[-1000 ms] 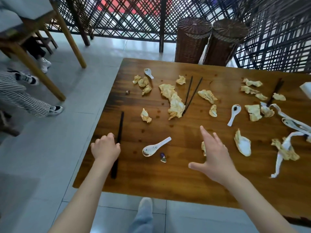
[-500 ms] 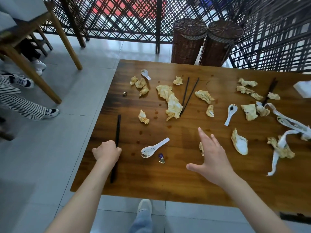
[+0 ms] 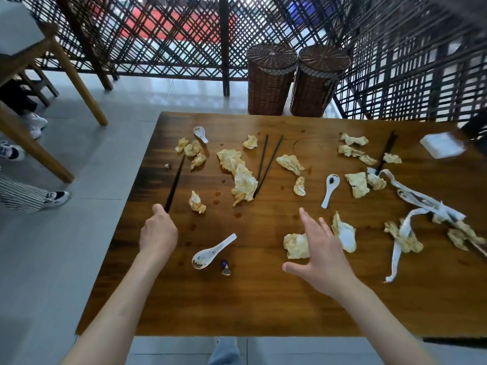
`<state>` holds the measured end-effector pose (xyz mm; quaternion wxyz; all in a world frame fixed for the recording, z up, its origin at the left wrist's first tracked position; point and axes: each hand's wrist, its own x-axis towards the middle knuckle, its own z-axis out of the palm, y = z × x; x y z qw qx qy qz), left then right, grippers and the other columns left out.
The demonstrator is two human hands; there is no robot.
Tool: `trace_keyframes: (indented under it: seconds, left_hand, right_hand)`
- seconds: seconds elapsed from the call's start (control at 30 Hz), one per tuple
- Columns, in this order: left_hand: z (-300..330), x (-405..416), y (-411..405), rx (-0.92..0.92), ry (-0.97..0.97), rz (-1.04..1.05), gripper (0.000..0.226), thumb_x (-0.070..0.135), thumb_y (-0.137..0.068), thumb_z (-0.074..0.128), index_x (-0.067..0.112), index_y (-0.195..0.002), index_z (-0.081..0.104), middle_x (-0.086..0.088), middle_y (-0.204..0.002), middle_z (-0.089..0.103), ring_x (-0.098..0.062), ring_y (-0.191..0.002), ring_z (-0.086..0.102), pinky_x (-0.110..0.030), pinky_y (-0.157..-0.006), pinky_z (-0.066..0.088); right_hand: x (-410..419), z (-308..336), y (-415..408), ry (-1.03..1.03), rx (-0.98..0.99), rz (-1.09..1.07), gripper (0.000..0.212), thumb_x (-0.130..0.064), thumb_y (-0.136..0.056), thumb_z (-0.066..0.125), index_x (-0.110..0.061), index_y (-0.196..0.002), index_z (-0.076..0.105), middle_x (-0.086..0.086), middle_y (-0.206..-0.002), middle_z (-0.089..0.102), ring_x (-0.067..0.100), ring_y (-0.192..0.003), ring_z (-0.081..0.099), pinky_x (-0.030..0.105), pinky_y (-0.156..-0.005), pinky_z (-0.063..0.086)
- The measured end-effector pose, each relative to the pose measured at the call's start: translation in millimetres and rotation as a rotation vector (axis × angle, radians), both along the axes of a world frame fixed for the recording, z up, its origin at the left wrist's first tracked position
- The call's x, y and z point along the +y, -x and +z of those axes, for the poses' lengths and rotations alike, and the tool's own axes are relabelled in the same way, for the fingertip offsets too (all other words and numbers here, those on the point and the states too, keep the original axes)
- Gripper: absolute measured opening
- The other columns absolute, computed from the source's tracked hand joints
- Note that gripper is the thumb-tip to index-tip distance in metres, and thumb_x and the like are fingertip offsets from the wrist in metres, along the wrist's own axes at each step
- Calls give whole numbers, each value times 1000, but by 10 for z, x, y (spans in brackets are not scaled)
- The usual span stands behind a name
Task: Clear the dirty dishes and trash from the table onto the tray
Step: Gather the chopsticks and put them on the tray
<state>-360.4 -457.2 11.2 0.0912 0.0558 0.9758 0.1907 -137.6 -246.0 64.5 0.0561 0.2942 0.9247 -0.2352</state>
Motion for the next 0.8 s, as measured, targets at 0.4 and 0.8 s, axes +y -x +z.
trace_keyframes:
  seconds: [0.4, 0.8]
  left_hand:
    - [76, 1276, 360, -25, -51, -249, 28, 14, -99, 39, 11, -125, 48, -15, -115, 63, -28, -93, 66, -37, -68, 59]
    - [-73, 2118, 540, -94, -181, -344, 25, 7, -95, 44, 10, -115, 60, -3, -92, 62, -18, -75, 60, -32, -65, 54]
  right_hand:
    - [783, -83, 401, -3, 24, -99, 100, -50, -79, 67, -33, -149, -3, -13, -157, 6, 17, -146, 0, 44, -118, 16]
    - [1801, -297, 816, 43, 5, -130, 86, -47, -85, 61, -28, -150, 9, -9, -157, 12, 17, -146, 8, 40, -117, 18]
